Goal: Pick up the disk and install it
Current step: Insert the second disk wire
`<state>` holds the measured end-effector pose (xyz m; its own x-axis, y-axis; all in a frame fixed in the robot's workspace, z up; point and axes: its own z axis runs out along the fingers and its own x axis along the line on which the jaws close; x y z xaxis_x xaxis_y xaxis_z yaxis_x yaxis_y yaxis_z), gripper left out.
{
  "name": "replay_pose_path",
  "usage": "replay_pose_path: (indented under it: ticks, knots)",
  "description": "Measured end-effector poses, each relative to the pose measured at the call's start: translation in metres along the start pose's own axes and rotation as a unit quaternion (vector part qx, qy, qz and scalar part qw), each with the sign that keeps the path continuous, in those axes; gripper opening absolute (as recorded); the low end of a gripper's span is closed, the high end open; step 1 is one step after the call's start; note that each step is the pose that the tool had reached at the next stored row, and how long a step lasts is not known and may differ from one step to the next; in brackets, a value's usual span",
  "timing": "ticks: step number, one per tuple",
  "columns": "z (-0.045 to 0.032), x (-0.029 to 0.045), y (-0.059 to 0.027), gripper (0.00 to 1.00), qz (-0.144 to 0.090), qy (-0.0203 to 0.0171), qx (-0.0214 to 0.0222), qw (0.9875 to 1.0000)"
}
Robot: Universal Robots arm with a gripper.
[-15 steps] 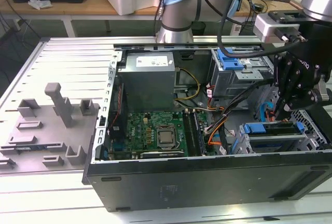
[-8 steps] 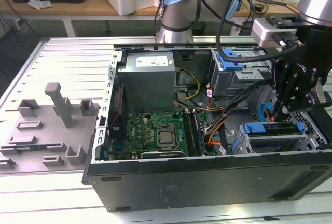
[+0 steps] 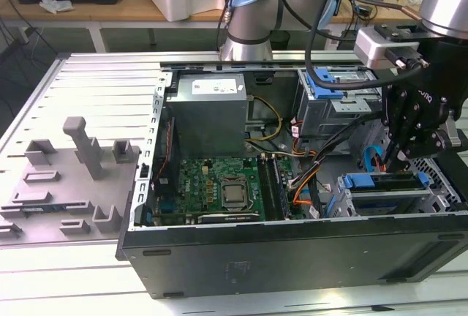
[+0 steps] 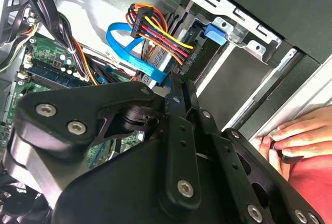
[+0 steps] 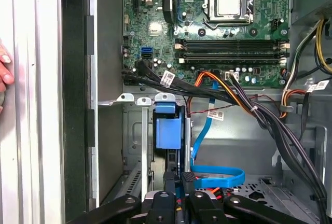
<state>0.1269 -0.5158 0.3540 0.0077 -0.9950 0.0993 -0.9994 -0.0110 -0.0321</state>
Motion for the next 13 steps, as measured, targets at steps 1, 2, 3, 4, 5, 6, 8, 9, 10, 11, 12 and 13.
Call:
replay_pose_path:
  ticks: [1,2,3,4,5,6,8,9,10,11,12,13]
  knots:
    - [0.0002,0.0001,0.0000,0.16,0.000,0.0000,0.0000,1.0000]
    - [0.0003,0.0003,0.0000,0.16,0.000,0.0000,0.0000,1.0000]
    - [0.0004,0.0004,0.0000,0.16,0.000,0.0000,0.0000,1.0000]
    - [0.0004,0.0004,0.0000,0.16,0.000,0.0000,0.0000,1.0000]
    - [0.0005,0.0004,0.0000,0.16,0.000,0.0000,0.0000,1.0000]
    - [0.0007,0.0004,0.0000,0.16,0.000,0.0000,0.0000,1.0000]
    - [0.0013,0.0003,0.0000,0.16,0.000,-0.0001,0.0000,1.0000]
    - [0.0015,0.0003,0.0000,0.16,0.000,-0.0001,0.0000,1.0000]
    - [0.0016,0.0003,0.0000,0.16,0.000,-0.0001,0.0000,1.0000]
    - [0.0019,0.0003,0.0000,0.16,0.000,-0.0001,0.0000,1.0000]
    - [0.0021,0.0003,-0.0001,0.16,0.000,-0.0001,0.0000,1.0000]
    - [0.0022,0.0003,-0.0002,0.16,0.000,-0.0001,0.0000,1.0000]
